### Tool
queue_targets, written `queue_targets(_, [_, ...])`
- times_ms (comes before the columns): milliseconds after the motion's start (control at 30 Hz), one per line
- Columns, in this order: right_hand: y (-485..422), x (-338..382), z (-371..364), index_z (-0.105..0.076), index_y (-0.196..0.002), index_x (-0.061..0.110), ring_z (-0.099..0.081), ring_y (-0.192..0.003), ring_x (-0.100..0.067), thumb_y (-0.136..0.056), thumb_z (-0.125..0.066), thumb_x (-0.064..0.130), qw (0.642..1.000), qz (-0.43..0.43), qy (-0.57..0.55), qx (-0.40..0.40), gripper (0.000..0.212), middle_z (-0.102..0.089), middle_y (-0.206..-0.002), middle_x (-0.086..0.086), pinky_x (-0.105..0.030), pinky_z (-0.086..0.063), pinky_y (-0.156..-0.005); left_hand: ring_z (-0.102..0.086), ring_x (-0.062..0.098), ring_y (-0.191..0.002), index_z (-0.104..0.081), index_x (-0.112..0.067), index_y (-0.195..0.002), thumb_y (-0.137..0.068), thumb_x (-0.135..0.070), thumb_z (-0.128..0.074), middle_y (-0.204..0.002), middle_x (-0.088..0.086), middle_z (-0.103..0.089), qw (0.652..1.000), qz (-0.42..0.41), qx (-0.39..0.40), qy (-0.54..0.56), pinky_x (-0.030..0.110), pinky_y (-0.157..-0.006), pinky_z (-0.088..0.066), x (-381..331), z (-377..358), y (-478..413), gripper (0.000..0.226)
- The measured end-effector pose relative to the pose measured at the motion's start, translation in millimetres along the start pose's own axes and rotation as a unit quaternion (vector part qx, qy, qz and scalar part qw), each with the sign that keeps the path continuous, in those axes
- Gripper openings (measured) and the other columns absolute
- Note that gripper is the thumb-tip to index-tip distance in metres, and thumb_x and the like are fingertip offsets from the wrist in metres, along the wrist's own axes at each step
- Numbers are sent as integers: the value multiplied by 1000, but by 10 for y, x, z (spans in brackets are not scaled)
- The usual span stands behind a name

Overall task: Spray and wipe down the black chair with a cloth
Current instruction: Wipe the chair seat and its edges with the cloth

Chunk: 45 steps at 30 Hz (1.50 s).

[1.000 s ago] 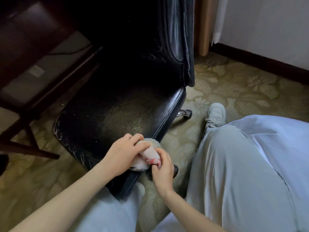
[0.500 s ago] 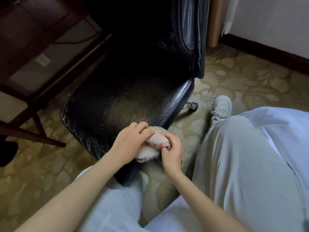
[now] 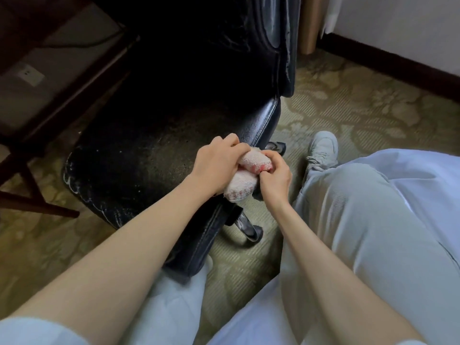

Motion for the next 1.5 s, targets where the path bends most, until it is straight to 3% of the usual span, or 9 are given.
queue_targets(67, [-121, 52, 33, -68, -98, 20, -58, -91, -9, -66, -44, -12, 1000, 3, 14, 0, 51, -68, -97, 6, -17, -44, -80, -52, 24, -97, -56, -31, -128, -92, -21, -53, -119, -1, -52, 1000, 12, -2, 4, 32, -62, -35, -18, 5, -100, 37])
queue_targets(233, [-388, 251, 110, -70, -100, 18, -52, -97, -7, -68, -43, -15, 998, 37, 54, -17, 53, -60, -102, 7, -26, -43, -92, -50, 26, -97, -52, -28, -130, -94, -17, -50, -119, 1, -49, 999, 43, -8, 8, 33, -63, -36, -42, 33, -248, 38])
queue_targets(400, [-374, 346, 109, -71, -104, 17, -56, -96, -10, -66, -44, -13, 994, 64, 88, 27, 56, -67, -104, 4, -20, -42, -86, -48, 27, -97, -51, -28, -134, -93, -15, -50, -120, 2, -49, 998, 53, -2, 45, 35, -65, -40, 22, 67, -149, 42])
queue_targets(567, [195, 107, 183, -68, -109, 14, -58, -96, -12, -70, -47, -13, 996, 20, 69, 51, 52, -68, -104, 1, -15, -40, -83, -49, 25, -90, -56, -28, -128, -90, -18, -55, -117, -1, -52, 999, -18, 9, 39, 31, -59, -34, -72, 48, 251, 40])
queue_targets(800, [1175, 8, 266, -68, -104, 10, -50, -92, 2, -63, -47, -16, 995, 34, 63, 65, 52, -62, -98, 7, 2, -31, -81, -52, 21, -70, -63, -26, -114, -73, -16, -70, -99, -2, -58, 996, -78, 32, 36, 29, -43, -43, -179, 100, 1105, 42])
queue_targets(933, [1622, -125, 232, -66, -98, 11, -48, -94, 15, -55, -45, -14, 993, 57, 62, 87, 54, -62, -99, 6, 1, -30, -85, -52, 20, -70, -63, -24, -107, -75, -25, -52, -100, -1, -59, 992, -107, 59, 11, 30, -44, -43, -231, 34, 1553, 34])
queue_targets(1033, [1743, -159, 191, -65, -96, 13, -50, -93, 5, -53, -43, -5, 991, 63, 61, 100, 51, -63, -98, 4, -3, -33, -84, -55, 20, -73, -63, -23, -105, -76, -30, -39, -101, 0, -59, 993, -100, 59, 10, 30, -47, -44, -208, 11, 1684, 39])
queue_targets(1367, [879, -10, 164, -68, -96, 14, -57, -90, -9, -64, -47, -14, 998, 13, 37, 39, 47, -68, -95, 2, -11, -39, -78, -51, 23, -74, -64, -19, -111, -78, -23, -43, -99, 3, -58, 998, -64, -25, -9, 32, -49, -41, -150, 75, 955, 40])
queue_targets(1500, [279, 148, 147, -69, -97, 17, -57, -89, -9, -68, -48, -13, 998, 21, 51, 32, 47, -67, -94, 4, -14, -39, -75, -53, 28, -74, -65, -18, -111, -78, -13, -60, -98, 5, -58, 998, -38, -40, -6, 32, -48, -42, -67, 80, 405, 33])
Point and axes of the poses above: each hand's wrist, its own y-axis away from the middle knuckle, its own z-axis out of the back of the hand, x = y × z, the point moved 7 cm from there along -y, towards the middle knuckle
